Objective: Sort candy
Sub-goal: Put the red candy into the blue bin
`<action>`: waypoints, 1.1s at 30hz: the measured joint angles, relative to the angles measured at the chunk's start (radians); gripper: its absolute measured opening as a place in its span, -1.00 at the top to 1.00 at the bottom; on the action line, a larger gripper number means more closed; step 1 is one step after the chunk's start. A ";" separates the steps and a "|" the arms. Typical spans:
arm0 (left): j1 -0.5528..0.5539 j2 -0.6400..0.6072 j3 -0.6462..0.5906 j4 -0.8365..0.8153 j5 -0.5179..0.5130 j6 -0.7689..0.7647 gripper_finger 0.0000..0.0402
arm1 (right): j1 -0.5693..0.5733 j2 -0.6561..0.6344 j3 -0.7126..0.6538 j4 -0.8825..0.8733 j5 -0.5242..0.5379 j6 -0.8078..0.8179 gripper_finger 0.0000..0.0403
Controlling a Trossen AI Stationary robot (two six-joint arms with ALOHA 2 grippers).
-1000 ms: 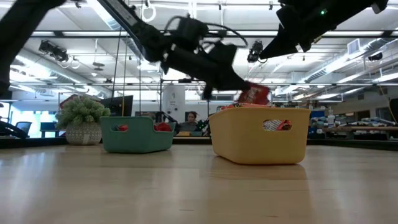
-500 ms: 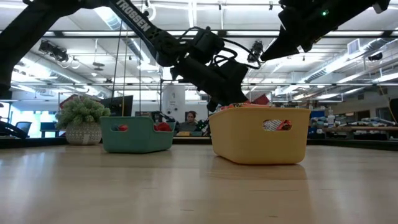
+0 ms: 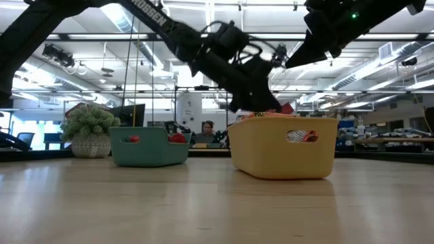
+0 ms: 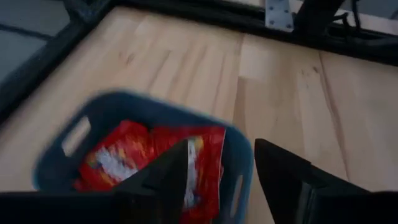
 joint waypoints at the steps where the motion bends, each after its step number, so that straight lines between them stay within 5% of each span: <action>1: 0.000 -0.005 0.029 -0.033 0.000 0.022 0.05 | 0.000 0.000 0.000 -0.003 0.000 0.000 1.00; 6: -0.011 -0.065 0.106 -0.236 -0.001 0.111 0.15 | -0.011 0.018 0.000 -0.029 -0.034 0.000 1.00; 14: -0.067 -0.245 0.008 -0.300 -0.079 0.189 0.94 | -0.143 0.111 -0.001 -0.023 -0.123 0.022 1.00; 22: -0.109 -0.511 -0.312 -0.216 -0.084 0.153 0.99 | -0.408 0.241 0.009 0.027 -0.481 0.048 1.00; 28: -0.188 -0.706 -0.464 -0.238 -0.123 0.128 0.99 | -0.550 0.344 0.037 0.024 -0.628 0.040 1.00; 33: -0.281 -0.795 -0.480 -0.438 -0.174 0.057 0.99 | -0.604 0.419 0.065 0.021 -0.655 0.036 1.00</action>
